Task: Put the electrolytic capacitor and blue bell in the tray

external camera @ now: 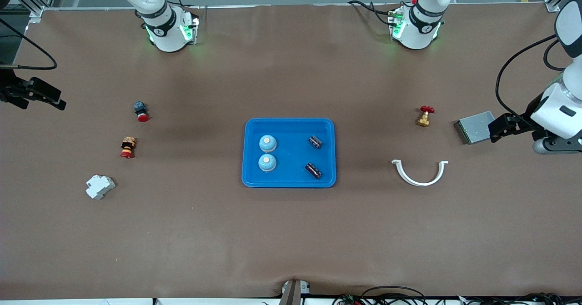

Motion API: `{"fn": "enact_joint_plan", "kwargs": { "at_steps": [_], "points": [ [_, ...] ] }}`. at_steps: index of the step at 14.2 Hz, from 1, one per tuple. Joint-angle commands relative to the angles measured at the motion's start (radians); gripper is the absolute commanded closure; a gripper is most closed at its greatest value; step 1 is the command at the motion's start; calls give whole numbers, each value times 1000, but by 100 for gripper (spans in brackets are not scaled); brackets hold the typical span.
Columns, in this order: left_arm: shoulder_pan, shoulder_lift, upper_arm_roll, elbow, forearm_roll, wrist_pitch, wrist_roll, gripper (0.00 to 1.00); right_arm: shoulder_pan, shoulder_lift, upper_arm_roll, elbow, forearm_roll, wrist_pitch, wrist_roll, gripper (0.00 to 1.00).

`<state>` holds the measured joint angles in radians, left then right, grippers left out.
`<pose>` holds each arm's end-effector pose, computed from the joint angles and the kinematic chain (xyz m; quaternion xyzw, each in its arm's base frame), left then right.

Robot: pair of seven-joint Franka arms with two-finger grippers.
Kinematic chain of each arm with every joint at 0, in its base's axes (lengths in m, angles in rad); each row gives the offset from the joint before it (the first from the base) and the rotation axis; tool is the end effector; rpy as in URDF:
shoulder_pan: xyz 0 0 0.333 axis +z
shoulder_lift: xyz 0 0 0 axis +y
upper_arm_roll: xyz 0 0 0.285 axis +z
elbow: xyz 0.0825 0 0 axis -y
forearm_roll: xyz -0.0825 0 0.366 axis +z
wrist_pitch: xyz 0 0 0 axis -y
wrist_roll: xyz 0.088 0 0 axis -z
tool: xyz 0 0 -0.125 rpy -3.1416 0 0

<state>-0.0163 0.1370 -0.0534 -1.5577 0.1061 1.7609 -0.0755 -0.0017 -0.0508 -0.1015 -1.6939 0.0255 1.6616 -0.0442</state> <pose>0.5896 -0.0282 0.5224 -0.9982 0.0050 -0.0366 0.0462 0.5267 -0.0526 0.5542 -0.9994 0.0305 -0.0102 0.0146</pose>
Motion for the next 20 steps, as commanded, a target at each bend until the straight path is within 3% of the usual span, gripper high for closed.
{"fn": "enact_joint_plan", "kwargs": {
  "at_steps": [1,10,20],
  "points": [
    [-19,0,21,21,18,-26,16,0,5,0,-4,2,11,-10,15,0],
    [-13,0,15,21,15,-24,13,0,0,-4,-6,3,11,-22,14,0],
    [-19,-37,-28,51,-91,-31,-73,0,-14,-8,-12,33,1,-51,6,0]
  ]
}}
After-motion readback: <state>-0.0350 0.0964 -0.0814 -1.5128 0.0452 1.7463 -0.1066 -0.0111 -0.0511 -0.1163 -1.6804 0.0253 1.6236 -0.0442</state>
